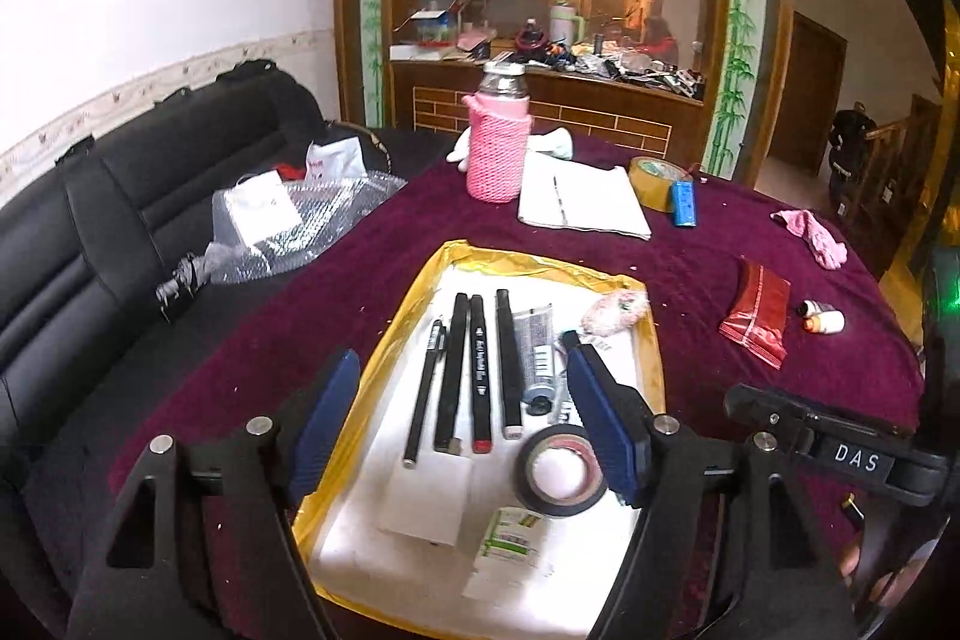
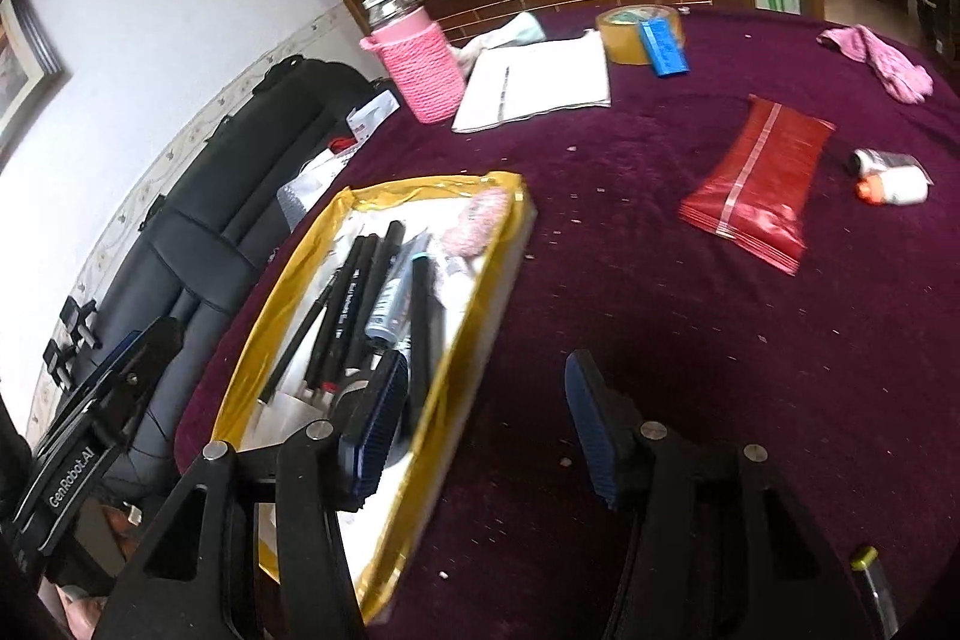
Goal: Organize objects
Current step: 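Open both tools and move them back toward the remaining items, then grasp the white orange-capped bottle with the right tool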
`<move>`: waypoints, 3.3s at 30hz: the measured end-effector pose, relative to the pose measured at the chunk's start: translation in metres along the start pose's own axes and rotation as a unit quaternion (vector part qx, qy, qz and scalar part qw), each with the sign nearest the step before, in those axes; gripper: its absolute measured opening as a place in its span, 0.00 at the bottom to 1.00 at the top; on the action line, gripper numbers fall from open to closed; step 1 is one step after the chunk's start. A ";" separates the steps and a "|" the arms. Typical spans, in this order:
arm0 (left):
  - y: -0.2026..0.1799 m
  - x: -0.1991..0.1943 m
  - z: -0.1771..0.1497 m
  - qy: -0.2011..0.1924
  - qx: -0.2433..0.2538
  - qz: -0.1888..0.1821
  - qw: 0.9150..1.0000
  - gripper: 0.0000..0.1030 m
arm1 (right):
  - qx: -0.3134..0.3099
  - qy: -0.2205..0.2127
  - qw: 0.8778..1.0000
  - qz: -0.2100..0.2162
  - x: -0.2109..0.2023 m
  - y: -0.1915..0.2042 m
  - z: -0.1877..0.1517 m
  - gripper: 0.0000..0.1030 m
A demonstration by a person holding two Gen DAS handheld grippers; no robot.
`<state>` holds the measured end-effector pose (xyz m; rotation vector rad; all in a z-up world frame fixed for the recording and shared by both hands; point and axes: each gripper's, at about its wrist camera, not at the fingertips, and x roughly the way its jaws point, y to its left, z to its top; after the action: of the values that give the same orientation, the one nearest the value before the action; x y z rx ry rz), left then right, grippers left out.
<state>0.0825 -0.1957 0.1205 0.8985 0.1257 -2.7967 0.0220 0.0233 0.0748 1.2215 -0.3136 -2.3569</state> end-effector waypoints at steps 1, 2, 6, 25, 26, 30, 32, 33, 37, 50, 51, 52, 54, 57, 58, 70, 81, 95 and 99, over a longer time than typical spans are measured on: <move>-0.003 -0.002 0.000 -0.001 0.002 -0.001 1.000 0.70 | 0.004 -0.002 1.000 0.000 -0.004 -0.005 -0.002 0.48; -0.006 -0.003 -0.001 -0.001 0.004 -0.001 1.000 0.70 | 0.007 -0.004 1.000 0.000 -0.007 -0.009 -0.003 0.49; -0.019 -0.011 -0.003 -0.008 0.013 0.001 1.000 0.70 | 0.020 -0.011 1.000 -0.002 -0.015 -0.025 -0.009 0.53; -0.072 -0.009 -0.015 0.006 0.061 -0.002 0.998 0.70 | 0.055 -0.023 0.998 -0.017 -0.034 -0.086 -0.018 0.54; -0.075 -0.008 -0.015 0.008 0.063 -0.004 0.998 0.70 | 0.058 -0.024 0.998 -0.018 -0.035 -0.091 -0.018 0.54; -0.086 -0.005 -0.017 0.013 0.075 -0.006 0.997 0.70 | 0.076 -0.025 0.996 -0.025 -0.039 -0.110 -0.018 0.54; -0.090 -0.004 -0.018 0.013 0.079 -0.007 0.997 0.70 | 0.085 -0.025 0.996 -0.027 -0.040 -0.120 -0.018 0.54; -0.092 -0.004 -0.018 0.013 0.082 -0.006 0.997 0.70 | 0.088 -0.025 0.995 -0.028 -0.040 -0.124 -0.018 0.54; -0.098 -0.002 -0.019 0.015 0.088 -0.006 0.996 0.70 | 0.099 -0.028 0.994 -0.032 -0.043 -0.137 -0.018 0.54; -0.106 0.005 -0.021 0.026 0.096 -0.002 0.995 0.70 | 0.097 -0.025 0.995 -0.027 -0.041 -0.141 -0.017 0.54; -0.106 0.006 -0.021 0.026 0.096 -0.002 0.995 0.70 | 0.097 -0.024 0.995 -0.027 -0.040 -0.141 -0.017 0.54; -0.106 0.006 -0.021 0.026 0.097 -0.003 0.995 0.70 | 0.095 -0.024 0.995 -0.028 -0.040 -0.141 -0.017 0.54; -0.107 0.006 -0.021 0.027 0.097 -0.002 0.995 0.70 | 0.094 -0.024 0.995 -0.029 -0.040 -0.142 -0.016 0.54; -0.109 0.010 -0.022 0.031 0.099 -0.004 0.995 0.70 | 0.095 -0.026 0.995 -0.032 -0.041 -0.144 -0.015 0.54; -0.110 0.011 -0.023 0.035 0.099 -0.007 0.994 0.70 | 0.096 -0.026 0.995 -0.033 -0.042 -0.146 -0.014 0.54; -0.121 0.033 -0.040 0.118 0.080 -0.102 0.984 0.70 | 0.113 -0.043 0.984 -0.130 -0.102 -0.220 -0.014 0.54; -0.184 0.024 -0.077 0.186 0.138 -0.268 0.935 0.69 | 0.122 -0.054 0.980 -0.146 -0.104 -0.254 0.019 0.54; -0.199 0.015 -0.083 0.177 0.196 -0.303 0.916 0.69 | 0.234 0.003 0.966 -0.112 -0.004 -0.286 0.096 0.58; -0.192 0.026 -0.079 0.186 0.181 -0.307 0.916 0.69 | 0.211 0.011 0.967 -0.145 0.012 -0.274 0.109 0.50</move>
<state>0.0654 -0.0008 0.0453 1.7493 -0.0751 -3.2266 -0.1545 0.2531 0.0191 1.5766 -0.7034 -2.6065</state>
